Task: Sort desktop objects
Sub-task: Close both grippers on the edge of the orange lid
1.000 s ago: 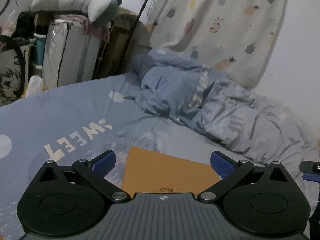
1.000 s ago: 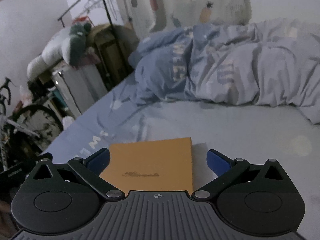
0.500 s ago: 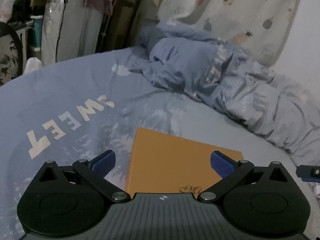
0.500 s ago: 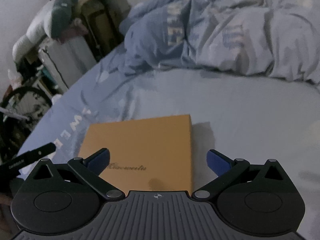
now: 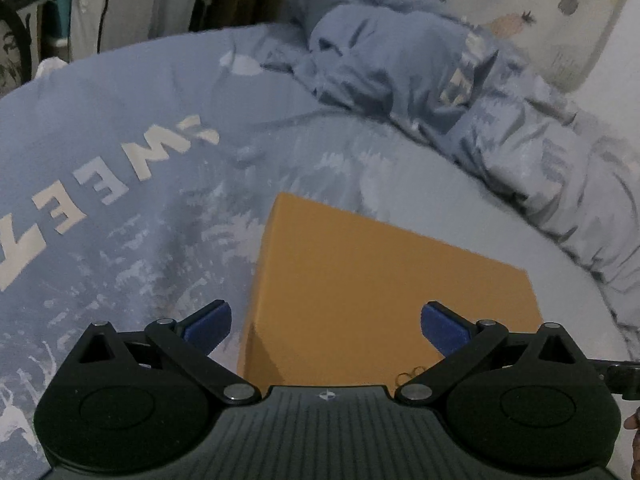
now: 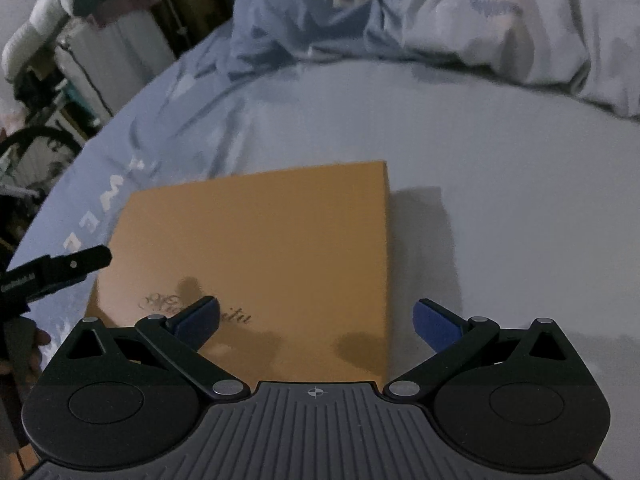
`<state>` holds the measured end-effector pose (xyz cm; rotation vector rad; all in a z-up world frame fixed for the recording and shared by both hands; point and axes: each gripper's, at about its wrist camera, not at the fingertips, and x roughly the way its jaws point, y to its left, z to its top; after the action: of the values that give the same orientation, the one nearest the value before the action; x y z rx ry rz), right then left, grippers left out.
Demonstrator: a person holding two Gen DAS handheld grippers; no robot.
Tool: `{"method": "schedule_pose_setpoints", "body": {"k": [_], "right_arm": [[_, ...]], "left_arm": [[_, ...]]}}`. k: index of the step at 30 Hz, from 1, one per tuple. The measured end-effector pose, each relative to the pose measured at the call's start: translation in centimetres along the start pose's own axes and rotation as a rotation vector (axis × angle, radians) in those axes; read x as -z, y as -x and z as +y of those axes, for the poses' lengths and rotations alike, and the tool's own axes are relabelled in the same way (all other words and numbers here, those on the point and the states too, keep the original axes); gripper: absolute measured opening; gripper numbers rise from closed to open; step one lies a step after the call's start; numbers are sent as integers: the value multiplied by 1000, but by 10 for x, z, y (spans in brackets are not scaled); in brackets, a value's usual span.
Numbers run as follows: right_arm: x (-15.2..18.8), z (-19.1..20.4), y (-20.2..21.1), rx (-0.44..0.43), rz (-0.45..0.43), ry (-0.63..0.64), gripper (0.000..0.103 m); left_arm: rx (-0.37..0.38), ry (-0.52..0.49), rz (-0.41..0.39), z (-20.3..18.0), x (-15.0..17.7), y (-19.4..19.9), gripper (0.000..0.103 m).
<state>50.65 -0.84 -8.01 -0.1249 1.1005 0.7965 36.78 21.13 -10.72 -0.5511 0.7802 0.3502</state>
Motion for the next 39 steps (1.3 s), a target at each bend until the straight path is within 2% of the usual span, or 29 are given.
{"method": "schedule_pose_setpoints", "body": {"k": [7, 12, 20, 27, 32, 39], "right_arm": [[4, 2, -26, -12, 32, -1, 103], [7, 7, -39, 24, 47, 33, 103], [16, 5, -43, 25, 2, 22, 103], [14, 6, -48, 45, 15, 9, 103], [17, 8, -48, 55, -5, -4, 103], [10, 18, -48, 100, 24, 9, 103]], "left_arm": [[-7, -41, 61, -1, 13, -23, 103], [4, -30, 53, 1, 12, -27, 103], [-17, -47, 18, -4, 18, -30, 103], [-31, -54, -14, -6, 21, -32, 103], [-51, -40, -29, -10, 22, -32, 103], [-92, -48, -21, -18, 20, -31, 103]]}}
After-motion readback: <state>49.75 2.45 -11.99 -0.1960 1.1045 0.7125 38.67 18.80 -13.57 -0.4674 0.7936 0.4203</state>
